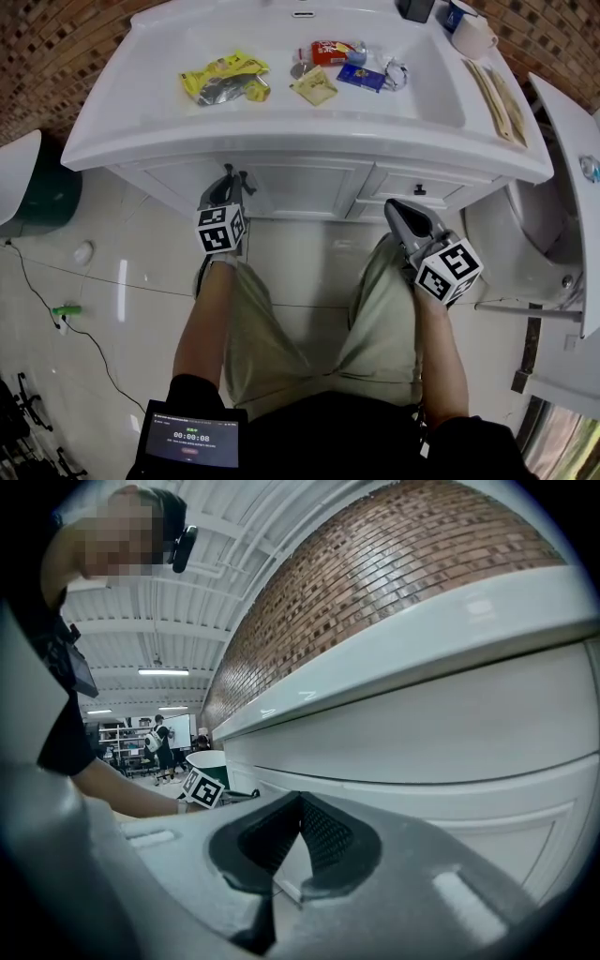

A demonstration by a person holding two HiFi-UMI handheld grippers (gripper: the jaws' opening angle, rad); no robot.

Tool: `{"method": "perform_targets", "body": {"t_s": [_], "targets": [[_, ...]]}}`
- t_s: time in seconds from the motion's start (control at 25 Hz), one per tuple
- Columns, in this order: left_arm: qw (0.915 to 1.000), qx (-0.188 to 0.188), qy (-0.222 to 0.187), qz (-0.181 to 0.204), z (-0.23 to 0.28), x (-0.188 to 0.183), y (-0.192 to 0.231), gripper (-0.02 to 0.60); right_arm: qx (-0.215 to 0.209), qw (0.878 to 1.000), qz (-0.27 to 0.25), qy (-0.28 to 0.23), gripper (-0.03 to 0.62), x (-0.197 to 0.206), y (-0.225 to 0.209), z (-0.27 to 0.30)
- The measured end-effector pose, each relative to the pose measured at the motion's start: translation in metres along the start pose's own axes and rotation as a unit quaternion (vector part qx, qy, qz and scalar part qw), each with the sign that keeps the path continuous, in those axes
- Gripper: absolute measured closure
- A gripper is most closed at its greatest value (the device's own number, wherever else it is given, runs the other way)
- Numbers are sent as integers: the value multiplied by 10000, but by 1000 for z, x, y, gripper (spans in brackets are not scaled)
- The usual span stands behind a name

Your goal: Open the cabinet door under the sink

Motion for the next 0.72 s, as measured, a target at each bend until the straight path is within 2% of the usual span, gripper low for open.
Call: {"method": "perform_targets", "body": {"t_s": [0.36, 0.72], "targets": [[10000, -73, -9, -62, -4, 2, 0, 523, -57, 9999, 136, -68, 602, 0, 0, -7], [9998, -124, -119, -88, -30, 12, 0, 526, -248, 9997, -11, -27, 603, -2, 24, -26]]}}
Point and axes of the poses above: the fingertips, and each gripper's own axes: z forward along the fingers, y to its left, x out of its underside, the point moved 3 cm from there along -z, backward along the fingers, and after that the axes turned 6 degrees about -z, right-handed, at the moved point
